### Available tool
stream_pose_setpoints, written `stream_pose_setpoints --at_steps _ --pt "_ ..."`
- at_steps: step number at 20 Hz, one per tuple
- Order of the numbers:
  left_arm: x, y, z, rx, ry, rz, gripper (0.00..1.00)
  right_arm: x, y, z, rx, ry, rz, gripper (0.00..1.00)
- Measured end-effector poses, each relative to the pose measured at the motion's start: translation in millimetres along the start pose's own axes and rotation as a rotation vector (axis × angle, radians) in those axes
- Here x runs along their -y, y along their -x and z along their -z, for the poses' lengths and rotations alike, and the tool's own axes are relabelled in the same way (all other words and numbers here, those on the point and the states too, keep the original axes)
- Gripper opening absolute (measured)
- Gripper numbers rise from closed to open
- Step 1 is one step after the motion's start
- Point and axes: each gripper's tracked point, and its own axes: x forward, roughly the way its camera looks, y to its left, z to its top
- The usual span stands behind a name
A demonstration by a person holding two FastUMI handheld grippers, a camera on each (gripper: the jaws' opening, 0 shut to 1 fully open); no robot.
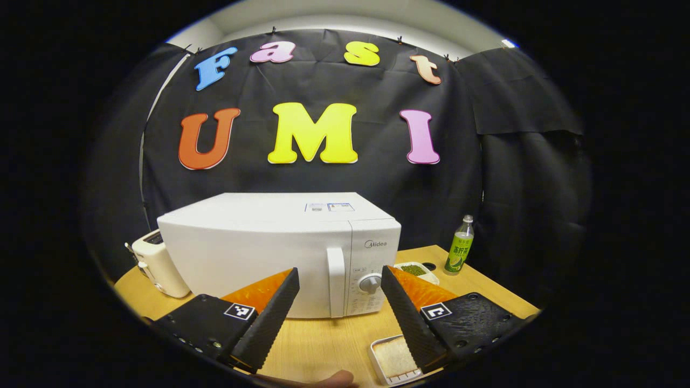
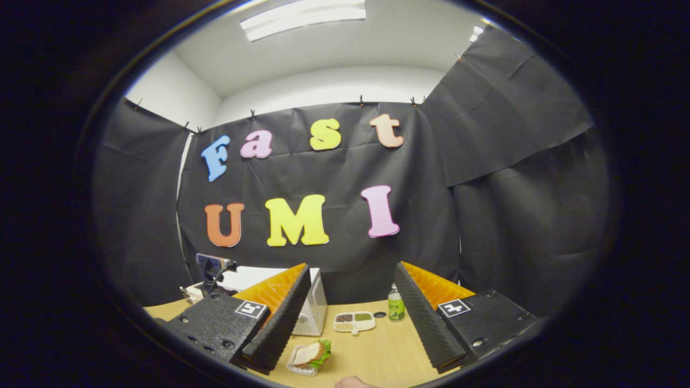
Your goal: Open the microwave oven with the left hand, put the food in, and close the microwave oven.
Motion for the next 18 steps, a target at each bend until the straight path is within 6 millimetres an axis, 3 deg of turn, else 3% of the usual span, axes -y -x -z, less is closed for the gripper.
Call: stream_pose_setpoints --at_steps 1,2,3,6,7,8,11,13,14,15,16,17,18 --pt "5.5 -9.3 7.1 -0.007 0.004 0.009 0.85 3.7 -3.6 3.4 -0.003 0.003 0.003 1.00" --pt "6.0 -19.3 14.1 -0.010 -0.002 0.001 0.85 6.6 -6.2 8.1 -0.010 0.008 0.005 1.00" --pt "6.3 -27.3 19.1 -0.014 -0.015 -0.003 0.95 7.1 -7.9 12.0 -0.018 0.012 0.001 1.00" --pt "3.3 -45.4 31.5 -0.018 -0.034 -0.032 0.94 15.6 -12.8 20.1 -0.030 -0.001 -0.009 1.00" --pt "6.8 -49.4 36.2 -0.020 -0.021 -0.020 0.82 20.1 -14.9 24.1 -0.033 -0.006 -0.007 1.00" --pt "6.5 -53.1 38.7 -0.022 -0.014 -0.022 0.90 24.7 -17.2 27.9 -0.039 -0.010 -0.002 1.00" --pt "-3.2 -64.0 41.0 -0.011 -0.032 -0.052 0.90 37.3 -24.0 43.1 -0.066 -0.030 0.015 1.00" --pt "-16.7 -68.0 44.8 -0.016 -0.064 -0.112 0.77 52.6 -28.1 48.9 -0.065 -0.039 0.052 1.00" --pt "-25.1 -71.9 45.6 -0.008 -0.097 -0.144 0.63 59.6 -30.4 49.6 -0.060 -0.041 0.071 0.91" --pt "-31.5 -74.9 47.5 -0.013 -0.130 -0.170 0.52 62.9 -30.7 53.0 -0.060 -0.045 0.085 1.00" --pt "-30.7 -75.5 47.5 -0.003 -0.133 -0.174 0.52 65.0 -31.6 54.1 -0.061 -0.044 0.093 0.91" --pt "-29.0 -72.8 45.5 0.012 -0.143 -0.176 0.51 65.1 -31.9 55.5 -0.061 -0.042 0.092 0.91" --pt "-30.3 -75.6 48.8 0.008 -0.143 -0.182 0.59 63.8 -32.4 55.5 -0.062 -0.043 0.088 0.91"
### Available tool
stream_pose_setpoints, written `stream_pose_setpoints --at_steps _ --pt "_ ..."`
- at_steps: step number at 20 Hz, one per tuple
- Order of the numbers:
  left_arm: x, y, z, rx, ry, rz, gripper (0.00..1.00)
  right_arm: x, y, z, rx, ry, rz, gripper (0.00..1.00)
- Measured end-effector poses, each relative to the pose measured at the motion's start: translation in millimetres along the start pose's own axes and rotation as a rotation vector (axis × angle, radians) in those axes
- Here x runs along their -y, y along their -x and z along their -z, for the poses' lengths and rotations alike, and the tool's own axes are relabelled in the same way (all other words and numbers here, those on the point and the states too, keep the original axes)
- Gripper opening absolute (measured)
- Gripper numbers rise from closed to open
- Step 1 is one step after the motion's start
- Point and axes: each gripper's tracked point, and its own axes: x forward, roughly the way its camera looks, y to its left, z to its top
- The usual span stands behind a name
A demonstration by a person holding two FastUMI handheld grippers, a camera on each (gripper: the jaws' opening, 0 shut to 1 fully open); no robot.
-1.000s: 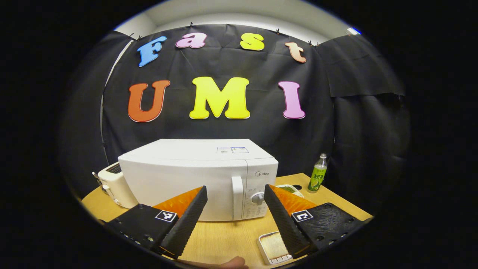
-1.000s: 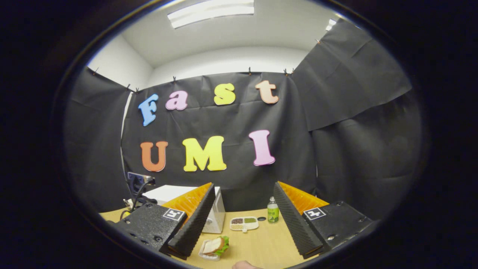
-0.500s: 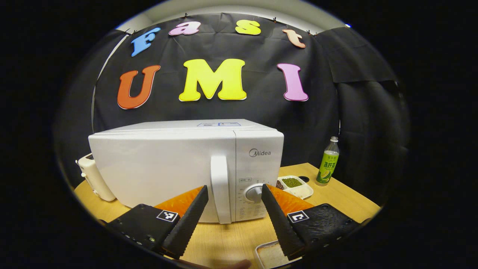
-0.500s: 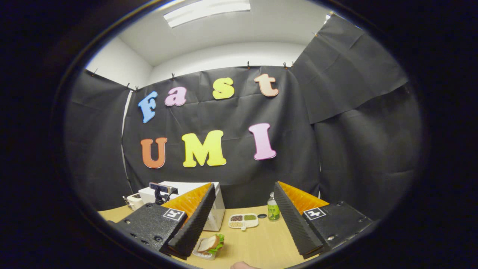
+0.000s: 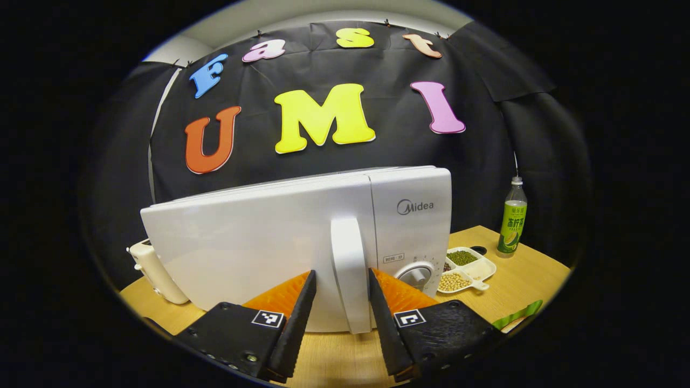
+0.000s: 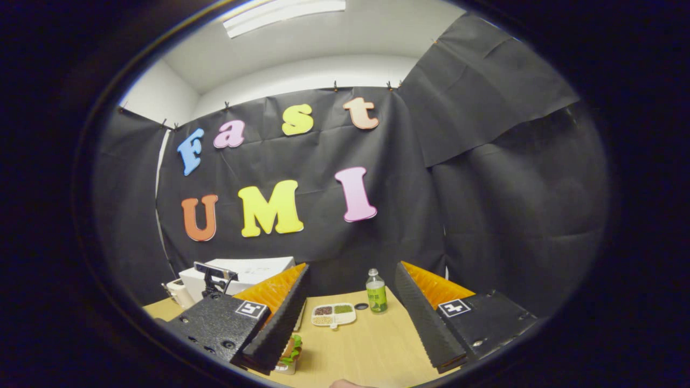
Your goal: Open the microwave oven with the left hand, put the food in, and close the microwave oven.
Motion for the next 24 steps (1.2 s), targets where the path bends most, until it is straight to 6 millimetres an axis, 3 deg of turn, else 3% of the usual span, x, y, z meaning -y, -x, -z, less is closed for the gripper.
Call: stream_pose_setpoints --at_steps 1,3,4,5,6,7,9,11,12,13,14,15,16,21,22,23,24 --pt "4.0 0.7 -1.8 0.017 0.015 0.022 0.60 -1.9 0.0 1.0 -0.003 0.002 -0.007 1.00" --pt "11.5 -0.7 -3.0 0.027 0.076 0.047 0.27 -5.1 1.2 1.1 -0.003 0.011 -0.017 1.00" --pt "11.8 -1.9 -2.1 0.024 0.094 0.047 0.23 -5.2 2.4 0.8 -0.002 0.019 -0.018 0.91" --pt "10.5 -0.6 -2.4 0.021 0.088 0.046 0.19 -5.6 4.8 1.8 -0.002 0.029 -0.019 0.91" --pt "11.3 4.2 -4.6 0.022 0.088 0.053 0.19 -4.3 6.0 1.9 -0.001 0.035 -0.018 1.00" --pt "11.9 3.7 -2.6 0.020 0.092 0.062 0.11 -1.4 7.0 3.0 -0.002 0.036 -0.013 1.00" --pt "12.2 6.0 -1.2 0.002 0.123 0.102 0.11 2.5 7.6 4.6 -0.009 0.031 -0.005 1.00" --pt "14.3 16.4 -4.1 0.007 0.148 0.114 0.00 4.5 8.8 5.0 -0.009 0.029 0.000 1.00" --pt "10.8 19.2 -3.9 0.021 0.117 0.114 0.00 4.1 8.8 4.7 -0.009 0.030 0.000 0.91" --pt "8.7 25.7 -2.2 0.030 0.096 0.125 0.00 4.4 8.0 6.4 -0.011 0.030 0.001 0.91" --pt "9.1 29.5 -0.3 0.033 0.104 0.138 0.00 2.5 8.0 7.0 -0.014 0.026 -0.002 1.00" --pt "9.3 35.9 5.1 0.010 0.127 0.157 0.00 -1.1 8.1 7.7 -0.016 0.020 -0.008 0.91" --pt "8.7 41.9 4.8 0.014 0.141 0.172 0.00 -4.2 8.3 8.5 -0.020 0.012 -0.014 1.00" --pt "0.0 74.9 12.0 -0.010 0.132 0.238 0.00 -21.7 16.1 12.4 -0.061 0.008 -0.039 1.00" --pt "-2.1 82.4 13.7 -0.016 0.145 0.253 0.00 -24.6 18.4 10.2 -0.060 0.019 -0.040 0.91" --pt "-4.7 89.9 13.7 -0.012 0.139 0.265 0.00 -26.6 21.5 7.2 -0.055 0.031 -0.041 0.91" --pt "-6.4 97.2 14.8 -0.008 0.120 0.278 0.00 -29.3 25.4 2.8 -0.048 0.040 -0.040 1.00"
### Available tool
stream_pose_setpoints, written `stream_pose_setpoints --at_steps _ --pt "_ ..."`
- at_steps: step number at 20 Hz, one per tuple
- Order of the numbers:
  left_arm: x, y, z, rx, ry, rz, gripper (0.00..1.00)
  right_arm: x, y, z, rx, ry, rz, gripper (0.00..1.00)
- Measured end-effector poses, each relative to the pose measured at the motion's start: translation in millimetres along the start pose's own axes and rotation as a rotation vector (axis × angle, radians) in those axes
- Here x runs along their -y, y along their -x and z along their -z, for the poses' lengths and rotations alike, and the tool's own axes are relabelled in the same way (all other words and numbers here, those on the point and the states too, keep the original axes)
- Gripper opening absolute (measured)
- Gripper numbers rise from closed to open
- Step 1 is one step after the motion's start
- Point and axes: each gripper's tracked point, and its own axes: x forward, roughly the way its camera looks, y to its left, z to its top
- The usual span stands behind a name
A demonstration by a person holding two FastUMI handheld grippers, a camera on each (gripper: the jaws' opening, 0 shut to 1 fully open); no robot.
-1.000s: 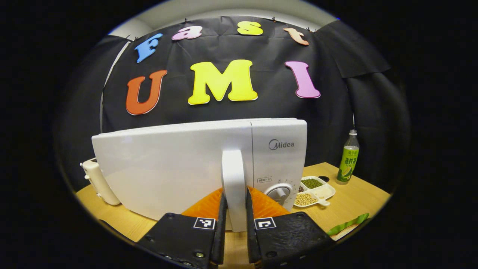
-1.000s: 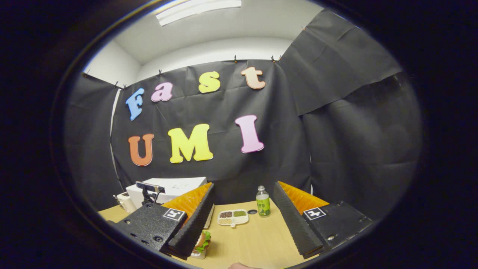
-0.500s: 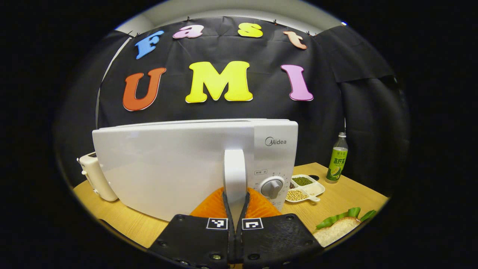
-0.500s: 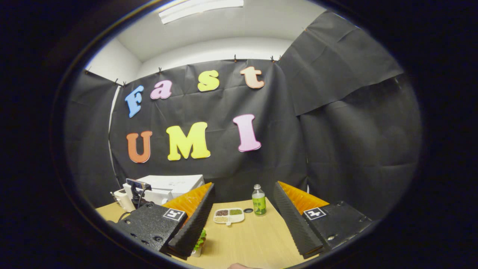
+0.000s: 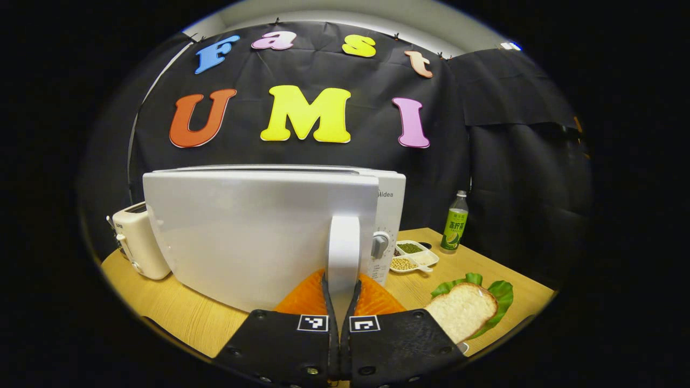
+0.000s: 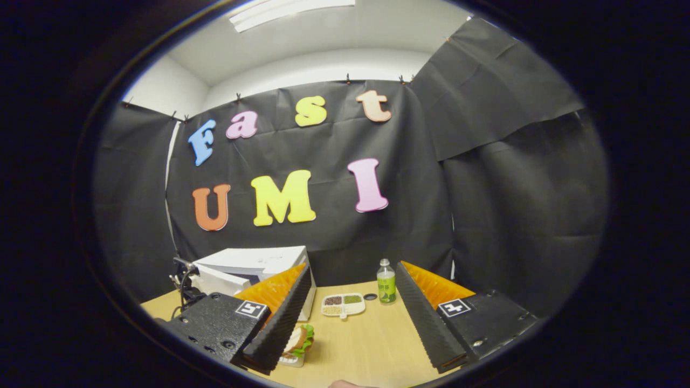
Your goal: Open the microwave oven with the left hand, put the food in, and close the microwave oven.
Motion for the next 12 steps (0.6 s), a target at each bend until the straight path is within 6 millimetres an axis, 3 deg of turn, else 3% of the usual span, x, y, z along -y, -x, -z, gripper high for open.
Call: stream_pose_setpoints --at_steps 1,2,3,4,5,6,7,8,9,12 --pt "-1.6 7.8 0.3 0.003 -0.016 0.019 0.00 -3.9 3.5 -2.2 0.004 0.004 -0.002 0.91" --pt "-3.8 16.2 3.7 0.003 -0.018 0.039 0.00 -8.6 6.8 -5.2 0.008 0.007 -0.009 1.00" --pt "-5.3 25.4 5.6 0.001 -0.012 0.060 0.00 -13.2 10.3 -7.2 0.012 0.009 -0.015 0.91" --pt "-6.9 35.5 7.7 -0.003 -0.013 0.079 0.00 -18.3 14.9 -10.1 0.019 0.009 -0.022 1.00" --pt "-9.3 44.7 9.2 -0.004 -0.018 0.095 0.00 -21.9 18.2 -10.2 0.021 0.009 -0.030 0.91" --pt "-13.4 54.9 11.0 -0.008 -0.022 0.104 0.01 -26.2 21.4 -10.8 0.024 0.010 -0.038 1.00" --pt "-18.2 66.5 13.3 -0.008 -0.025 0.111 0.01 -30.6 24.9 -10.3 0.025 0.012 -0.045 0.91" --pt "-22.5 76.4 14.6 -0.011 -0.027 0.111 0.01 -35.1 27.4 -10.0 0.024 0.013 -0.053 0.91" --pt "-27.9 86.6 17.1 -0.013 -0.030 0.107 0.05 -39.0 29.4 -9.2 0.023 0.012 -0.061 1.00" --pt "-46.1 119.0 24.3 -0.028 -0.044 0.087 0.13 -54.0 36.6 -6.0 0.018 0.018 -0.091 1.00"
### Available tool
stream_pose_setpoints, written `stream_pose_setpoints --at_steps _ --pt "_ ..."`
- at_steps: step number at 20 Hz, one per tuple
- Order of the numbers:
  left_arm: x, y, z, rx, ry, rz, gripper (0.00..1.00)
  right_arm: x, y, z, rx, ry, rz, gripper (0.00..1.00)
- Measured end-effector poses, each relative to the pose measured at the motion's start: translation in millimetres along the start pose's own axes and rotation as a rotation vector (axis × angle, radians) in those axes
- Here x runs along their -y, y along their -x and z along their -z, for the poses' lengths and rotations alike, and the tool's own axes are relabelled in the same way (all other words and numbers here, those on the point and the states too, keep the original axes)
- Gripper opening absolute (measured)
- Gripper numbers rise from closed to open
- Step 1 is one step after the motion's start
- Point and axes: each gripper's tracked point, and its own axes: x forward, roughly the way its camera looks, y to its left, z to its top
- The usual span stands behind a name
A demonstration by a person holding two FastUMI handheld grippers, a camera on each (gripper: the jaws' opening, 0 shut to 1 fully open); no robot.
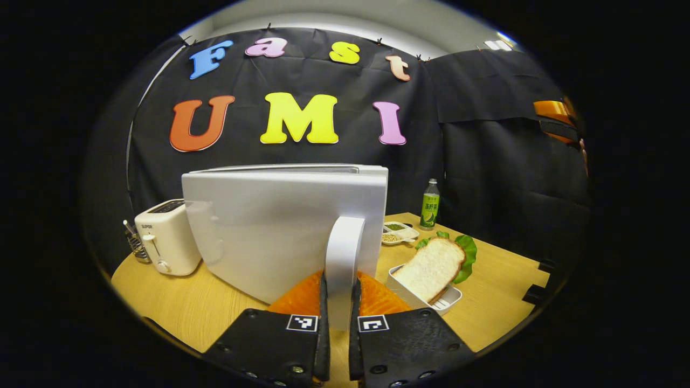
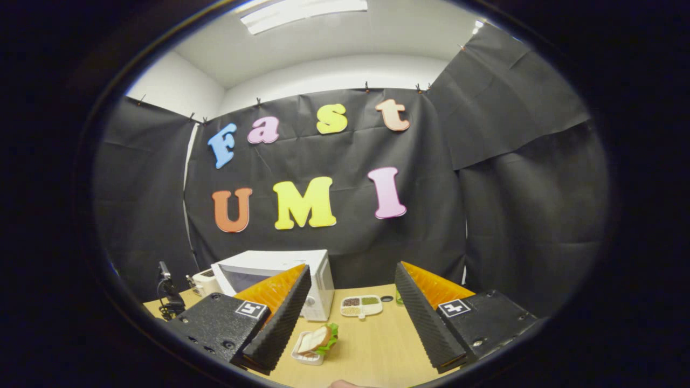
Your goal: Open the microwave oven with the left hand, put the food in, and close the microwave oven.
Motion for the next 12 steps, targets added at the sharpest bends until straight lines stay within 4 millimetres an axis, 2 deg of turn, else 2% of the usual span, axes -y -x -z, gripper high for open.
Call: stream_pose_setpoints --at_steps 3,4,6,8,9,10,11,12 --pt "-30.8 40.9 4.7 -0.005 0.038 -0.069 0.17 -9.1 5.5 6.4 -0.008 0.010 -0.022 1.00" --pt "-48.5 57.3 3.2 0.001 0.060 -0.126 0.38 -10.3 7.0 9.4 -0.013 0.017 -0.024 1.00" --pt "-76.9 94.2 2.4 0.002 0.078 -0.236 0.57 -10.8 6.5 14.9 -0.025 0.015 -0.025 1.00" --pt "-95.6 131.1 -2.2 0.020 0.090 -0.324 0.98 -14.3 2.1 22.9 -0.051 0.009 -0.034 1.00" --pt "-101.8 145.0 -9.0 0.039 0.090 -0.361 0.98 -14.6 -1.7 25.4 -0.062 0.006 -0.034 1.00" --pt "-106.0 157.5 -16.9 0.060 0.089 -0.386 0.86 -14.1 -5.5 27.3 -0.075 0.006 -0.033 1.00" --pt "-108.8 166.7 -23.3 0.074 0.090 -0.406 0.94 -13.6 -9.6 31.1 -0.091 0.012 -0.033 1.00" --pt "-111.0 173.6 -27.8 0.073 0.093 -0.421 0.94 -14.9 -13.6 32.8 -0.102 0.021 -0.037 1.00"
